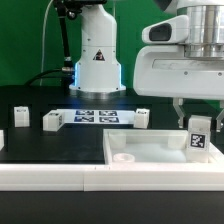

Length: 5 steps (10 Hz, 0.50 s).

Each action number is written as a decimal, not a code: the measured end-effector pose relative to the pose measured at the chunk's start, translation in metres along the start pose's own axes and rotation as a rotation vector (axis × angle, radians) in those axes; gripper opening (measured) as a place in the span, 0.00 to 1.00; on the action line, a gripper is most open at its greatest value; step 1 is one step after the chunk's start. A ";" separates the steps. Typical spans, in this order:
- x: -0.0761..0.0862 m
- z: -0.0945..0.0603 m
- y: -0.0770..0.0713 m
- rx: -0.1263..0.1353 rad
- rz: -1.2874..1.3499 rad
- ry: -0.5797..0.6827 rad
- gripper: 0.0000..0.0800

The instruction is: Assemble one leg

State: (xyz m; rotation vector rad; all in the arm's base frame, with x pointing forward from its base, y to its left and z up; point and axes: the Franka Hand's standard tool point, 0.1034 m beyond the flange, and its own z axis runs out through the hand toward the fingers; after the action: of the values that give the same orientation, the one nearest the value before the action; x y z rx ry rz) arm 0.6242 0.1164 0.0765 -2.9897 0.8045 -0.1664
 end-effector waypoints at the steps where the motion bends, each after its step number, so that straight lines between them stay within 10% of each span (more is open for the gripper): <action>1: -0.001 0.000 -0.001 0.004 0.120 -0.003 0.36; 5: -0.001 0.000 0.000 0.007 0.409 -0.007 0.36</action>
Offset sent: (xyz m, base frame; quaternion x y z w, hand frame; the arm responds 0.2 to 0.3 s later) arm -0.0010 -0.0004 -0.0048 0.0170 0.0091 0.2517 0.9676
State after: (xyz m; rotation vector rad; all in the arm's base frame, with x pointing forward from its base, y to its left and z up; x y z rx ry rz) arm 0.6235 0.1164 0.0763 -2.7390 1.3821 -0.1405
